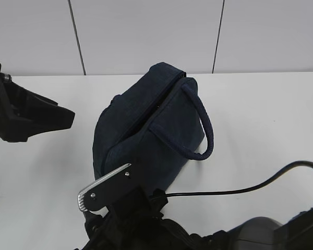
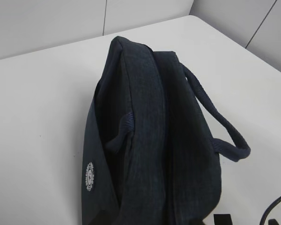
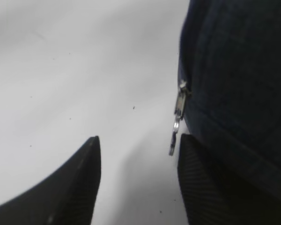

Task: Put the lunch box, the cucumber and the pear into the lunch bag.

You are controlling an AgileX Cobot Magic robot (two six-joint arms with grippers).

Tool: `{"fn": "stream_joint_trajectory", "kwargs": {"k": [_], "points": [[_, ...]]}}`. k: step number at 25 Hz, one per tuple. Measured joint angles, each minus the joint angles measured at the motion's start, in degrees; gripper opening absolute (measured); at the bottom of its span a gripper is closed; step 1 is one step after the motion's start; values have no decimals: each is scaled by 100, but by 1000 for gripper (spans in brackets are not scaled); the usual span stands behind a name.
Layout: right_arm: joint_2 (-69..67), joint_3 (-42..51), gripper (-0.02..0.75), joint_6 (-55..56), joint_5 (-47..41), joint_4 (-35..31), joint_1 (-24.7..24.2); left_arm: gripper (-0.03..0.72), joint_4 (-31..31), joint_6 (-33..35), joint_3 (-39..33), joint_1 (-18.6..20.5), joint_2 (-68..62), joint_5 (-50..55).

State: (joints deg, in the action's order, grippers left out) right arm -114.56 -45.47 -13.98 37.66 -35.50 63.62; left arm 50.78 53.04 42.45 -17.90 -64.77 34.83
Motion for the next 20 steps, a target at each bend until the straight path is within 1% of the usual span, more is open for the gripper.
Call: {"fn": "stream_joint_trajectory", "kwargs": {"k": [4, 6, 10, 14, 20], "points": [[-88, -14, 295, 0, 87, 0, 0, 306, 0, 0, 0, 0, 0, 11], [-124, -14, 254, 0, 153, 0, 0, 305, 0, 0, 0, 0, 0, 12], [-144, -14, 236, 0, 247, -28, 0, 305, 0, 0, 0, 0, 0, 16], [-158, -27, 233, 10, 338, -238, 0, 305, 0, 0, 0, 0, 0, 25], [-160, -27, 232, 10, 375, -309, 0, 303, 5, 0, 0, 0, 0, 41]]}}
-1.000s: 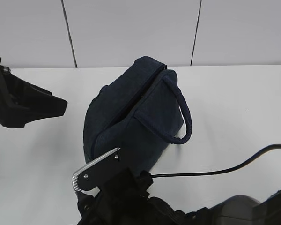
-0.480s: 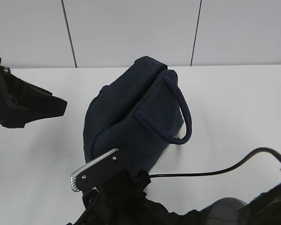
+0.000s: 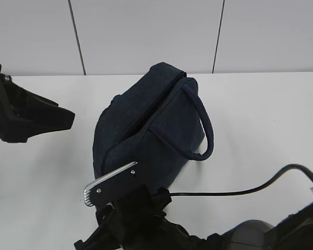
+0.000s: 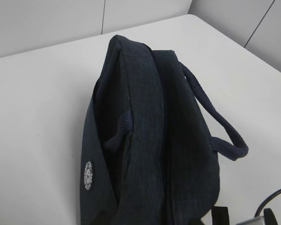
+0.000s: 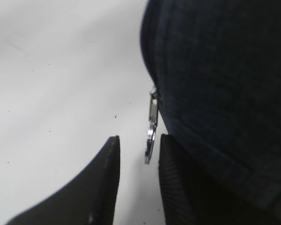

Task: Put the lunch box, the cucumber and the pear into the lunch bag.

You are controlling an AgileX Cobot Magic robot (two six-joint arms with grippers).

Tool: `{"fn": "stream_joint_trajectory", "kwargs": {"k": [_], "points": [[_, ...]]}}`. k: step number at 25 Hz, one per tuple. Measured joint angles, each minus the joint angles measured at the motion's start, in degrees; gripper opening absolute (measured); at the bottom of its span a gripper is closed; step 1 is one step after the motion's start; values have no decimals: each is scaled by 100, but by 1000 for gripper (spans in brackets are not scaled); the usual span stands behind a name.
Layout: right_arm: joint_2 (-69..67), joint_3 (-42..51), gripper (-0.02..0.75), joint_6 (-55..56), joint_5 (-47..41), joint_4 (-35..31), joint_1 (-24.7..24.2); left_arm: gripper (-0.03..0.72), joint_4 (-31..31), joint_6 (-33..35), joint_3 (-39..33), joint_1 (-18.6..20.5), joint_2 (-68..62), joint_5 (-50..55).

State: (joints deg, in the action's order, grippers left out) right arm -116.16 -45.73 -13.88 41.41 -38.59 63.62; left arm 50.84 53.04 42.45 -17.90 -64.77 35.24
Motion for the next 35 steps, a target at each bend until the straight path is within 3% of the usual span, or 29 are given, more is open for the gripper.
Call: {"fn": "stream_joint_trajectory", "kwargs": {"k": [21, 23, 28, 35], "points": [[-176, -151, 230, -11, 148, -273, 0, 290, 10, 0, 0, 0, 0, 48], [-176, -151, 207, -34, 151, -286, 0, 290, 10, 0, 0, 0, 0, 48], [-176, -151, 6, -57, 161, -330, 0, 288, 10, 0, 0, 0, 0, 48], [29, -160, 0, -315, -394, -343, 0, 288, 10, 0, 0, 0, 0, 15]]}}
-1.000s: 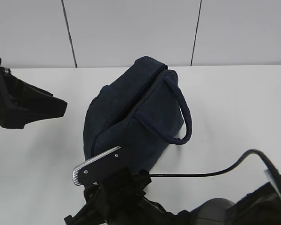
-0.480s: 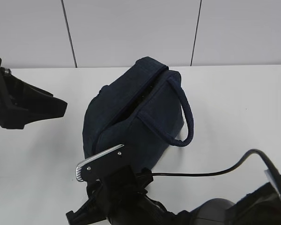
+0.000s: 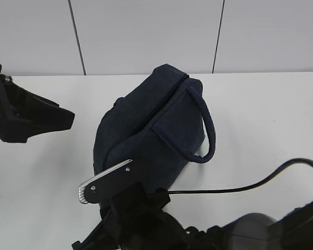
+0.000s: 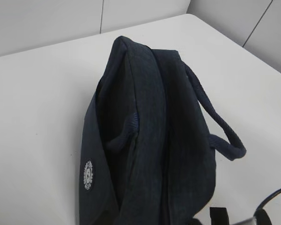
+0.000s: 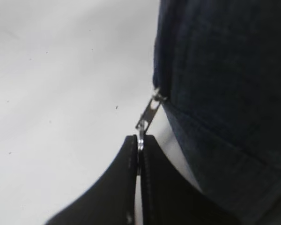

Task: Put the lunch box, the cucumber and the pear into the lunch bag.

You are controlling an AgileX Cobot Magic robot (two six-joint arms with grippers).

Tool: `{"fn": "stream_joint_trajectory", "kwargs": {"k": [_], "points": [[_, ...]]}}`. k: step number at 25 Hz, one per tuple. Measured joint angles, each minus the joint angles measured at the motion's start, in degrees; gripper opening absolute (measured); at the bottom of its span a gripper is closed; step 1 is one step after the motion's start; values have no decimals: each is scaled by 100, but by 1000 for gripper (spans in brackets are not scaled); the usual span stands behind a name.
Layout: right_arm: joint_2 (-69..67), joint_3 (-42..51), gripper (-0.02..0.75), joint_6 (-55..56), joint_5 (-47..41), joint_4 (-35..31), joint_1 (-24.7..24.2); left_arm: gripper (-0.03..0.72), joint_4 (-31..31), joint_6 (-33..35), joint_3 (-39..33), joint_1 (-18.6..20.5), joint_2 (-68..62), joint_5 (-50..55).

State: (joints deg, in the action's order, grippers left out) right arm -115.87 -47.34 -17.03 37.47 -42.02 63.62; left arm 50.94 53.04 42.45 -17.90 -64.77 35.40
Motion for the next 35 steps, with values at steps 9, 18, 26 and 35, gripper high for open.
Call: {"fn": "stream_joint_trajectory", "kwargs": {"k": [9, 18, 26, 35], "points": [[1013, 0, 0, -2016, -954, -1452, 0, 288, 0, 0, 0, 0, 0, -36], [1903, 0, 0, -3343, -982, -2143, 0, 286, 63, -43, 0, 0, 0, -41], [2234, -263, 0, -4652, -923, -2790, 0, 275, 299, 592, 0, 19, -42, 165], [2358, -569, 0, -5671, -703, -3576, 0, 270, 2045, 3176, 0, 1695, -1149, 2097]]}}
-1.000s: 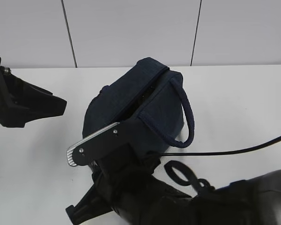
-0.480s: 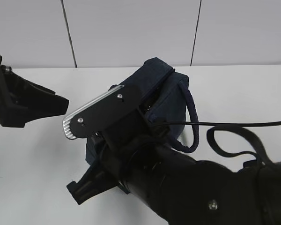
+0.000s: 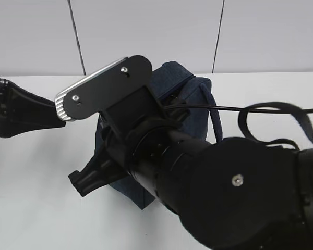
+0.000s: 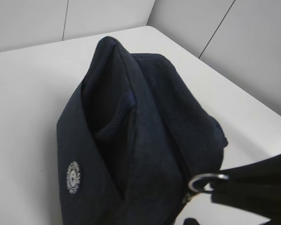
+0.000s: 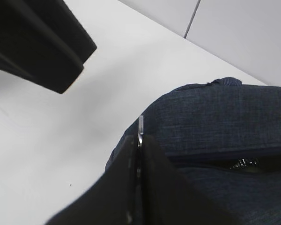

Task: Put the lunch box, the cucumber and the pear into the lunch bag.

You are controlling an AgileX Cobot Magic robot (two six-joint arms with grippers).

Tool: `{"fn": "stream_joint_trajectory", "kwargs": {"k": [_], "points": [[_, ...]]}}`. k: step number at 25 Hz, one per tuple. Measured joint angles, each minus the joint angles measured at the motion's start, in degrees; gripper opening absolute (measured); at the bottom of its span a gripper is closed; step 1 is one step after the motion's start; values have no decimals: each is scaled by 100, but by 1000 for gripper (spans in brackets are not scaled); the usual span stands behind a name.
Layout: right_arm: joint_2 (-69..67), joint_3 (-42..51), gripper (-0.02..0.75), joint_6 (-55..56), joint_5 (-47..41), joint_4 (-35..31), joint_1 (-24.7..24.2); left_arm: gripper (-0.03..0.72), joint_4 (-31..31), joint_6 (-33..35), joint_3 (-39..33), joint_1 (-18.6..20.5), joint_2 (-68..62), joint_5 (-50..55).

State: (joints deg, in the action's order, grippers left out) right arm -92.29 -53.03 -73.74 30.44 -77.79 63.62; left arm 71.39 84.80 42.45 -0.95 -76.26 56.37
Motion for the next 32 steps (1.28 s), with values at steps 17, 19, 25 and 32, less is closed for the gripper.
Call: {"fn": "stream_joint_trajectory", "kwargs": {"k": [17, 19, 25, 32], "points": [[106, 0, 0, -40, -385, -154, -10, 247, 671, 2703, 5, -832, -1753, -341], [106, 0, 0, -49, -437, -154, -10, 164, 704, 2716, 5, -952, -1794, -509], [106, 0, 0, -117, -311, -165, -20, 21, 816, 2738, 5, -1046, -1832, -658], [106, -305, 0, -532, -251, -665, -160, 14, 799, 2725, 5, -1046, -1837, -702]]}}
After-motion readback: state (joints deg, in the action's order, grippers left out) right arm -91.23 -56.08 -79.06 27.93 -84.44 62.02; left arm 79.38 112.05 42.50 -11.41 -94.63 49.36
